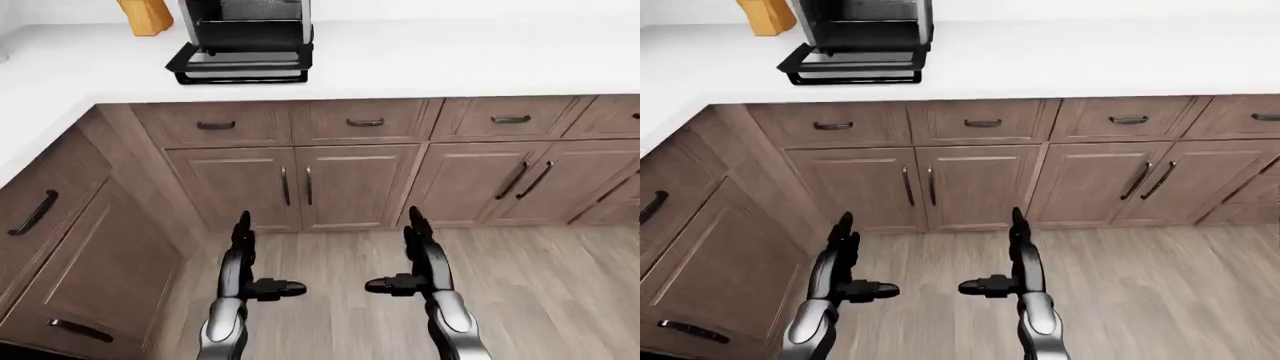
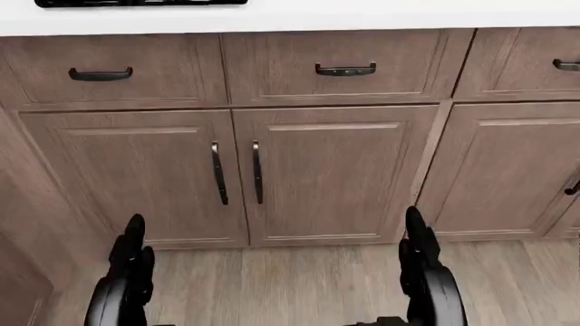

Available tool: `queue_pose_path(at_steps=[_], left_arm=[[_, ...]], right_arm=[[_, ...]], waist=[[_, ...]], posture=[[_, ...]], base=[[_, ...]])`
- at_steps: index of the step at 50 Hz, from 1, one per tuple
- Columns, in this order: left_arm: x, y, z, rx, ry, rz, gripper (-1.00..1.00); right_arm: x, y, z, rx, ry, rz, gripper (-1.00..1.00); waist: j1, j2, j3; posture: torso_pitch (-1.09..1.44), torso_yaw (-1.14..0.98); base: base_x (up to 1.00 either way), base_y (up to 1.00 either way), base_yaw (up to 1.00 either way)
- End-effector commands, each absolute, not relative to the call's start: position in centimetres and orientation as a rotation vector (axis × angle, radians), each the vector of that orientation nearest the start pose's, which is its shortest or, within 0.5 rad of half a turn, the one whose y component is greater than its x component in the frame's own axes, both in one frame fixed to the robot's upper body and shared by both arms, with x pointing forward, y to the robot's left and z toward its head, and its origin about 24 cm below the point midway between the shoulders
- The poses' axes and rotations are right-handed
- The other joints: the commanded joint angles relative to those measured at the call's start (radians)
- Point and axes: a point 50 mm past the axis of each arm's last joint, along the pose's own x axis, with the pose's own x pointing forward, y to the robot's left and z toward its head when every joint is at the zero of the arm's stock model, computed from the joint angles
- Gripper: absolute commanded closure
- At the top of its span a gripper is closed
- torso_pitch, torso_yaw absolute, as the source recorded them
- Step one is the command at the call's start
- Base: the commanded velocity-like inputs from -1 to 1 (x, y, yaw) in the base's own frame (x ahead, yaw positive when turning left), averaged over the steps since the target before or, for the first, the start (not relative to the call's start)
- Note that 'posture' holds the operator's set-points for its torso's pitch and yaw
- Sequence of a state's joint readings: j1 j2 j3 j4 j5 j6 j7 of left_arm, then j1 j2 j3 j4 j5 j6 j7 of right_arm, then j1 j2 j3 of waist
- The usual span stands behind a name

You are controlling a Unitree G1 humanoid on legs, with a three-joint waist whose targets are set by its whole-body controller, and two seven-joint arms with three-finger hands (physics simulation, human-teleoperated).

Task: Close the toaster oven door.

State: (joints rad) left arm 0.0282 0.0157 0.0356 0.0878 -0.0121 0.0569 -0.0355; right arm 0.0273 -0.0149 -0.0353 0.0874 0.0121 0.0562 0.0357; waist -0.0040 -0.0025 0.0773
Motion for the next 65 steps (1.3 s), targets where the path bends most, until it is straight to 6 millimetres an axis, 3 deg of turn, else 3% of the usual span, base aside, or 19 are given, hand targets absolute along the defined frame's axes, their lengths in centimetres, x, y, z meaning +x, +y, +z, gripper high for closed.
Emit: queue_pose_path(at_steps=[1,3,4,5,7,8,13,20,28,40,48,62,63,65], left_arm=[[25.3,15.9,4.0,-0.002,-0.001,-0.007,-1.0],[25.2,15.9,4.1,-0.004,-0.003,-0.006,-1.0],[25.2,15.9,4.3,-0.005,-0.008,-0.006,-1.0],[25.1,15.9,4.5,-0.002,-0.013,-0.008,-1.0],[25.0,15.8,4.8,0.001,-0.021,-0.012,-1.0],[25.0,15.9,5.0,0.008,-0.028,-0.011,-1.0],[24.9,17.5,8.0,0.004,-0.085,0.032,-1.0],[23.9,22.9,14.1,0.022,-0.206,0.185,-1.0],[23.0,26.8,16.7,0.028,-0.26,0.291,-1.0],[20.6,31.0,21.5,0.055,-0.363,0.416,-1.0],[20.1,31.9,22.5,0.044,-0.387,0.454,-1.0],[19.8,32.2,22.4,0.043,-0.386,0.467,-1.0],[19.8,32.3,22.4,0.043,-0.386,0.468,-1.0],[19.9,32.3,22.3,0.043,-0.383,0.469,-1.0]], right_arm=[[25.3,-16.0,4.7,-0.039,-0.018,0.022,-1.0],[25.3,-16.0,4.7,-0.038,-0.019,0.025,-1.0],[25.3,-15.9,4.7,-0.04,-0.019,0.028,-1.0],[25.3,-15.9,4.9,-0.04,-0.02,0.03,-1.0],[25.3,-15.9,5.0,-0.038,-0.021,0.034,-1.0],[25.2,-15.8,5.1,-0.037,-0.022,0.034,-1.0],[25.4,-16.0,7.4,-0.026,-0.061,0.031,-1.0],[25.6,-17.1,12.4,-0.016,-0.149,0.007,-1.0],[25.2,-18.8,17.8,-0.026,-0.246,-0.031,-1.0],[25.0,-20.2,21.1,-0.017,-0.308,-0.063,-1.0],[24.8,-20.6,22.2,-0.001,-0.329,-0.075,-1.0],[24.6,-20.6,22.7,-0.014,-0.338,-0.071,-1.0],[24.6,-20.6,22.7,-0.014,-0.337,-0.07,-1.0],[24.6,-20.6,22.7,-0.014,-0.335,-0.068,-1.0]], waist=[[-0.002,-0.008,-0.001],[0.008,-0.002,-0.061],[0.008,-0.002,-0.052],[0.006,-0.006,-0.017],[0.006,-0.008,-0.069],[0.007,-0.008,-0.075],[0.008,-0.006,-0.08],[0.006,0.003,-0.086],[0.009,0.012,-0.084],[0.003,0.014,-0.061],[0.005,0.022,-0.055],[0.005,0.019,-0.051],[0.004,0.022,-0.073],[0.004,0.023,-0.052]], posture=[[0.0,0.0],[0.0,0.0],[0.0,0.0],[0.0,0.0],[0.0,0.0],[0.0,0.0],[0.0,0.0],[0.0,0.0],[0.0,0.0],[0.0,0.0],[0.0,0.0],[0.0,0.0],[0.0,0.0],[0.0,0.0]], base=[[0.0,0.0,0.0],[0.0,0.0,0.0],[0.0,0.0,0.0],[0.0,0.0,0.0],[0.0,0.0,0.0],[0.0,0.0,0.0],[0.0,0.0,0.0],[0.0,0.0,0.0],[0.0,0.0,0.0],[0.0,0.0,0.0],[0.0,0.0,0.0],[0.0,0.0,0.0],[0.06,0.0,0.0],[0.07,0.0,0.0]])
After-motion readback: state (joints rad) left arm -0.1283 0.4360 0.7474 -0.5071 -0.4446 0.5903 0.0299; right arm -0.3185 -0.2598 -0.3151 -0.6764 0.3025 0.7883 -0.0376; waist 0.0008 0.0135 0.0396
